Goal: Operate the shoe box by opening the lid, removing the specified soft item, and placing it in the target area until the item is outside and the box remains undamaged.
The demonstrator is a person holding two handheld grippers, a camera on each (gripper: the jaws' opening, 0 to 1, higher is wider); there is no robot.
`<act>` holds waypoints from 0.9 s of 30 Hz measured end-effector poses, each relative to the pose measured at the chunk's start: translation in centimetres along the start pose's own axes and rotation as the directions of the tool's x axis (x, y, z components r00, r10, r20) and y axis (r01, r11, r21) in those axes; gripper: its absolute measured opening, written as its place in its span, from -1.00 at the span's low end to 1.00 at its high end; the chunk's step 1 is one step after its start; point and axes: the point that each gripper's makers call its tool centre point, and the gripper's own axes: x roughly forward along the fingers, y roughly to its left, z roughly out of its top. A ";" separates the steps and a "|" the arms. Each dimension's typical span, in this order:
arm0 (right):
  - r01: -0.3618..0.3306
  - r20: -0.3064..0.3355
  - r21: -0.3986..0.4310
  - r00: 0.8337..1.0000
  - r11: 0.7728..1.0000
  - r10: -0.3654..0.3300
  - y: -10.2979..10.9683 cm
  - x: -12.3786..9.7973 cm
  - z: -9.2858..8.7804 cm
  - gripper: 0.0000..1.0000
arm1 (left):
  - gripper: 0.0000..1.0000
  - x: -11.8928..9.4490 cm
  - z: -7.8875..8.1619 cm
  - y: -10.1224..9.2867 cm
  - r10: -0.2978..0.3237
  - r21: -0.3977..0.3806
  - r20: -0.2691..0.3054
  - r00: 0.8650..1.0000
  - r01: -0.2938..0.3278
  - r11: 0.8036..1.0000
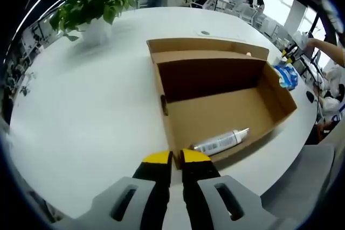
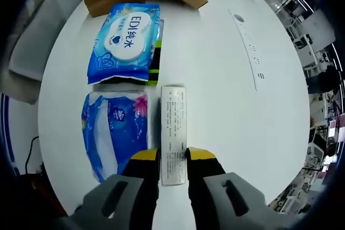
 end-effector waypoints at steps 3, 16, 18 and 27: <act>0.010 0.000 0.000 1.000 1.000 -0.010 -0.4 0.1 0.0 -0.67 | -0.93 0.0 0.0 0.0 -0.001 -0.001 0.002 1.000 0.001 1.000; 0.041 0.010 0.002 0.999 0.999 -0.041 -0.9 -0.2 0.1 -0.64 | -0.91 0.1 0.2 0.0 -0.003 0.047 0.001 1.000 0.003 0.999; 0.066 0.020 0.010 0.998 0.998 -0.066 -1.2 -0.6 0.3 -0.60 | -0.90 0.2 0.4 0.0 0.003 0.074 0.004 1.000 -0.003 0.997; 0.130 0.075 0.096 0.988 0.987 -0.137 -0.7 -3.1 1.6 -0.39 | -0.77 0.0 2.1 -0.3 0.000 0.155 0.028 1.000 -0.004 0.988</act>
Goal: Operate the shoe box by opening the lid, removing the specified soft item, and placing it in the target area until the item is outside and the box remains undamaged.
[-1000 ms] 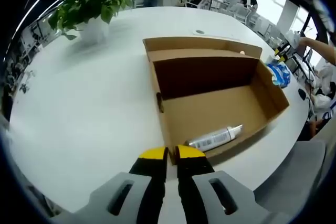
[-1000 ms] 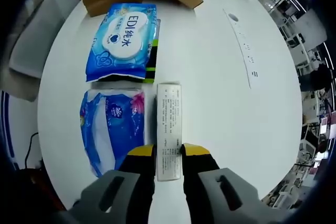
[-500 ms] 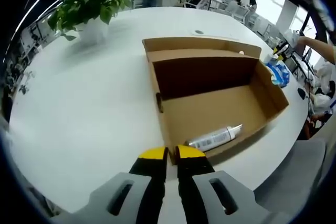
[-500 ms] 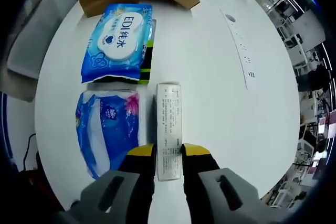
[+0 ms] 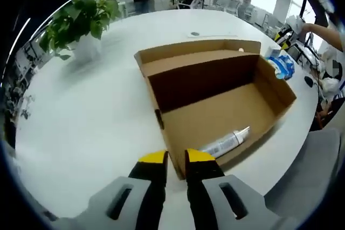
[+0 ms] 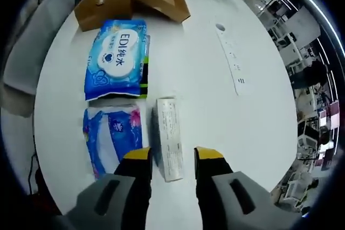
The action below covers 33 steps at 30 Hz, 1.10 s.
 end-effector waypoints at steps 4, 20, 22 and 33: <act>0.021 0.038 0.065 0.999 0.998 -0.024 1.1 -1.2 1.0 -0.28 | -0.72 -0.2 1.1 0.0 0.001 0.047 0.019 1.000 -0.001 0.999; 0.076 0.205 0.331 0.967 0.941 -0.151 6.7 -5.8 5.4 0.07 | -0.55 0.9 2.5 -3.1 -0.140 0.269 -0.031 0.990 0.143 0.952; 0.079 0.220 0.361 0.961 0.929 -0.167 7.5 -6.2 6.0 0.12 | -0.54 1.1 2.5 -3.4 -0.156 0.299 -0.059 0.986 0.167 0.940; 0.074 0.270 0.492 0.934 0.867 -0.233 12.2 -7.8 8.3 0.44 | -0.41 2.3 2.8 -4.6 -0.232 0.483 -0.217 0.948 0.311 0.818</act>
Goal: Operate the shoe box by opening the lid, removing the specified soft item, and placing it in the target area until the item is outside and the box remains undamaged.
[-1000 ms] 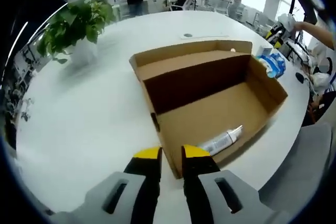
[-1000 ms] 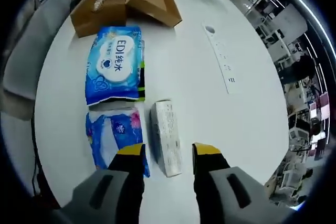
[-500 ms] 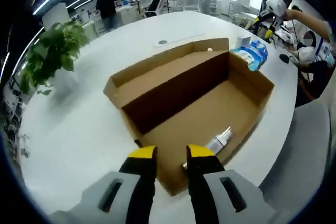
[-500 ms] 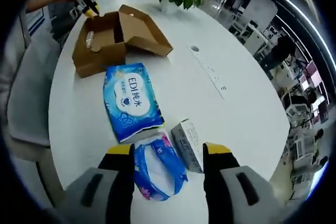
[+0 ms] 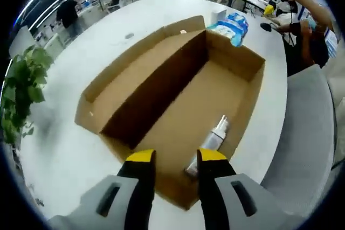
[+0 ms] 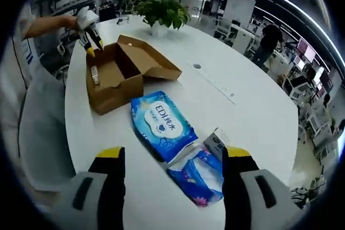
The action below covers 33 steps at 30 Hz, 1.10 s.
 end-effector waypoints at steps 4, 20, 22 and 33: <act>0.027 0.027 0.051 0.999 0.998 -0.028 1.2 -0.7 -0.3 0.56 | -0.35 0.6 0.4 -0.5 -0.055 0.082 -0.031 0.998 0.058 0.995; 0.054 0.068 0.220 0.995 0.974 -0.071 5.4 -2.8 -2.4 0.80 | -0.16 3.5 -0.2 -2.3 -0.241 0.318 -0.206 0.949 0.297 0.900; 0.056 0.064 0.232 0.995 0.971 -0.072 5.8 -2.8 -2.9 0.82 | -0.15 3.9 -0.2 -2.3 -0.253 0.332 -0.226 0.941 0.319 0.888; 0.066 0.071 0.286 0.993 0.956 -0.090 7.1 -3.4 -3.6 0.83 | -0.10 5.3 -0.5 -3.2 -0.326 0.399 -0.304 0.895 0.430 0.810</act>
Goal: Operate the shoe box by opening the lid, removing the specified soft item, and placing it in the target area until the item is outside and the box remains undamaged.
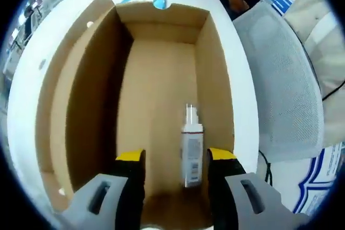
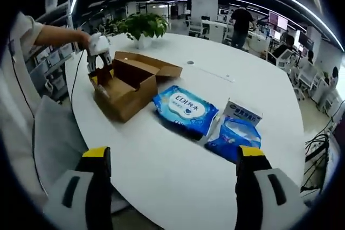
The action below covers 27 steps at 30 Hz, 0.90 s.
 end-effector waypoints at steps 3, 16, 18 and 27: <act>0.011 0.000 0.012 1.000 1.000 -0.011 0.0 0.0 -0.2 0.83 | -0.10 0.6 -0.3 0.1 -0.020 0.032 -0.032 0.999 0.021 0.999; 0.020 -0.002 0.071 1.000 0.997 -0.020 0.5 0.6 -1.6 0.81 | -0.14 2.0 -0.1 -0.1 -0.029 0.089 -0.059 0.998 0.034 0.995; 0.018 0.005 0.072 1.000 0.997 -0.019 0.6 0.7 -1.4 0.80 | -0.21 2.1 0.0 -0.1 -0.016 0.101 -0.056 0.998 0.022 0.995; -0.001 0.044 0.044 0.999 0.999 -0.001 1.6 1.2 -0.4 0.71 | -0.44 2.6 -0.1 -0.6 0.022 0.150 -0.048 0.999 -0.015 0.989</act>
